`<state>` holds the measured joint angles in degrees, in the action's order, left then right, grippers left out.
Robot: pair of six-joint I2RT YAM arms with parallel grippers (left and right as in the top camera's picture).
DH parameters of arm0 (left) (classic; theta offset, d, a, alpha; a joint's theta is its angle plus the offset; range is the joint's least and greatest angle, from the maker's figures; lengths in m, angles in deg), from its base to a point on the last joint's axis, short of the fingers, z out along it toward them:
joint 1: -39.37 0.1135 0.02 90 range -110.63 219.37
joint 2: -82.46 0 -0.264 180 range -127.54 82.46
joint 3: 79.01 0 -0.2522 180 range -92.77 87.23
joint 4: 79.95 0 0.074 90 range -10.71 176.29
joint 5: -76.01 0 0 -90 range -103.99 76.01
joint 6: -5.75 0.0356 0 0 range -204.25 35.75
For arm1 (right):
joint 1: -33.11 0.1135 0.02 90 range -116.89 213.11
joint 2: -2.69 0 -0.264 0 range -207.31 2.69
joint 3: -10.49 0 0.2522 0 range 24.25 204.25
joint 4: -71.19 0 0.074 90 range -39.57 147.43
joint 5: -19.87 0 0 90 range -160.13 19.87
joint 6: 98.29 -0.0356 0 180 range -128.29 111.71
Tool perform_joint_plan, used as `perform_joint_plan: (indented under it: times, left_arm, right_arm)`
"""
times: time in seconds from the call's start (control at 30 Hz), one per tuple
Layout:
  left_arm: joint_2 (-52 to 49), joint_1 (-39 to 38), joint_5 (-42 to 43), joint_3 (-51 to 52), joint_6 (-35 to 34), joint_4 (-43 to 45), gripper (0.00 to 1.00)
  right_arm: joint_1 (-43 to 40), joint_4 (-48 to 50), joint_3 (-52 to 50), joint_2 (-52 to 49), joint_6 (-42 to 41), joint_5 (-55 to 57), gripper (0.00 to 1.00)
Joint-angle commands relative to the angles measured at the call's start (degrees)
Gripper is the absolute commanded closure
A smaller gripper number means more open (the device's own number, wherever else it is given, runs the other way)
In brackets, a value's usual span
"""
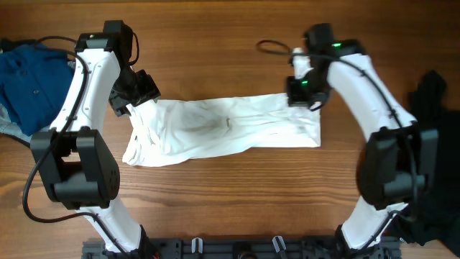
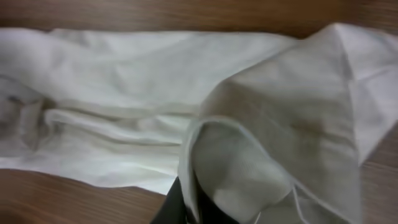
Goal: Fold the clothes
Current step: 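Grasp the strip's right end with the right gripper and fold it leftward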
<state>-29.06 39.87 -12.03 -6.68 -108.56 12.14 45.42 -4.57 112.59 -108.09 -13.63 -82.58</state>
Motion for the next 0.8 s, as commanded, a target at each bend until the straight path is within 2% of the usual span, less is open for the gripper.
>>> perform_joint_plan:
  times: [0.0,0.17,0.2,0.27,0.37,0.4,0.43,0.47,0.5,0.53,0.57,0.6,0.67,0.77]
  left_arm:
    - [0.96,0.00,-0.09,0.15,0.72,0.15,0.28]
    - [0.96,-0.02,-0.09,0.17,0.74,0.15,0.27]
    - [0.96,-0.02,-0.09,0.17,0.74,0.15,0.27]
    - [0.96,0.00,-0.09,0.17,0.74,0.15,0.27]
    - [0.96,-0.02,-0.09,0.17,0.72,0.17,0.27]
    - [0.96,0.00,-0.11,0.17,0.72,0.17,0.27]
    - [0.96,0.00,-0.11,0.17,0.72,0.17,0.27]
    - [0.96,0.00,-0.11,0.17,0.72,0.17,0.27]
    - [0.96,0.00,-0.11,0.17,0.72,0.17,0.27]
    - [0.96,0.00,-0.11,0.17,0.74,0.17,0.27]
    - [0.96,-0.02,-0.11,0.17,0.72,0.15,0.27]
    - [0.96,-0.02,-0.11,0.17,0.72,0.15,0.27]
    - [0.96,0.00,-0.11,0.17,0.72,0.15,0.27]
    - [0.96,0.00,-0.11,0.15,0.72,0.17,0.27]
  right_arm:
    - [6.78,1.03,0.81,-0.31,-7.50,-1.20,0.96]
    - [14.29,3.74,0.81,-0.44,-8.79,-1.18,0.95]
    - [15.08,3.96,0.81,-0.44,-8.76,-1.20,0.87]
    - [16.15,4.55,0.81,-0.44,-8.44,-1.33,0.79]
    - [17.09,4.44,0.81,-0.44,0.94,-9.99,0.67]
    - [17.09,4.07,0.81,-0.44,1.44,-8.37,0.71]
    - [16.96,3.87,0.81,-0.44,-0.48,-4.07,0.73]
    - [16.74,3.63,0.81,-0.44,-4.09,2.03,0.71]
    - [16.59,2.34,0.81,-0.44,-10.62,10.54,0.71]
    - [16.55,-1.16,0.81,-0.44,-16.81,18.21,0.66]
    - [16.55,-2.27,0.81,-0.44,-17.03,18.40,0.63]
    - [16.55,-3.63,0.79,-0.44,-16.11,16.26,0.51]
    - [16.68,-3.89,-0.33,-0.44,-11.65,9.35,0.49]
    - [16.74,-0.76,-4.72,-0.44,-11.30,7.78,0.47]
